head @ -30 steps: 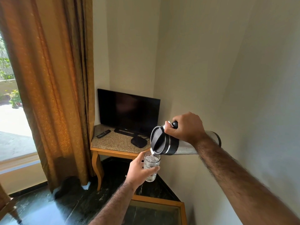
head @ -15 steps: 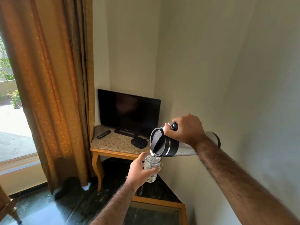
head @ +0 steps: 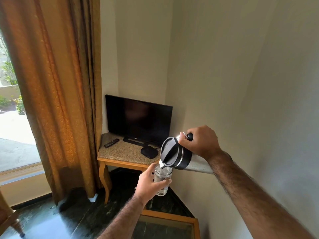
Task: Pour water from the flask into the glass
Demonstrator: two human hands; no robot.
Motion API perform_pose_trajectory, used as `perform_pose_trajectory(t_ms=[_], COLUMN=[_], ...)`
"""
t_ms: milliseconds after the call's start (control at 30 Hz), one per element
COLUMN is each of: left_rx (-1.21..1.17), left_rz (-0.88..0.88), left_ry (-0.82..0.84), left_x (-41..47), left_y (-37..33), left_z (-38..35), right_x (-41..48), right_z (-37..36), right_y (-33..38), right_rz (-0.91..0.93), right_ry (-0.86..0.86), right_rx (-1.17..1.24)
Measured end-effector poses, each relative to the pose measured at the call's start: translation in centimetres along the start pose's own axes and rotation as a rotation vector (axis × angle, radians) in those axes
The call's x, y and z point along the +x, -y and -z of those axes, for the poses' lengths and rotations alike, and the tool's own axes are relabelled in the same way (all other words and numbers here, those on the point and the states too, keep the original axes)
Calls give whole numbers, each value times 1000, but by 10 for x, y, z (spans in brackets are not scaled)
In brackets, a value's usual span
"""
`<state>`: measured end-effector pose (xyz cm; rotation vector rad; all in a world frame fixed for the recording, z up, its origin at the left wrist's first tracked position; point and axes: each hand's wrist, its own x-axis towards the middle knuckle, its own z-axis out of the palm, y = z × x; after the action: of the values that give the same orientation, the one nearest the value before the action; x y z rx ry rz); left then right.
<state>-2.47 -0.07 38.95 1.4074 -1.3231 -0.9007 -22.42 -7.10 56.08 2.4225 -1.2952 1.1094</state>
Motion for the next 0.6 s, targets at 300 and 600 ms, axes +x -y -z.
perform_pose_trajectory(t_ms=[300, 600], left_rx=[23, 54], left_rz=[-20, 12], left_ry=[-22, -46], left_x=[0, -1], left_y=[3, 18], left_z=[1, 4], right_x=[-19, -47], right_z=[-24, -51], right_y=[-20, -45], right_rz=[-148, -416], right_ry=[-10, -118], right_rx=[138, 403])
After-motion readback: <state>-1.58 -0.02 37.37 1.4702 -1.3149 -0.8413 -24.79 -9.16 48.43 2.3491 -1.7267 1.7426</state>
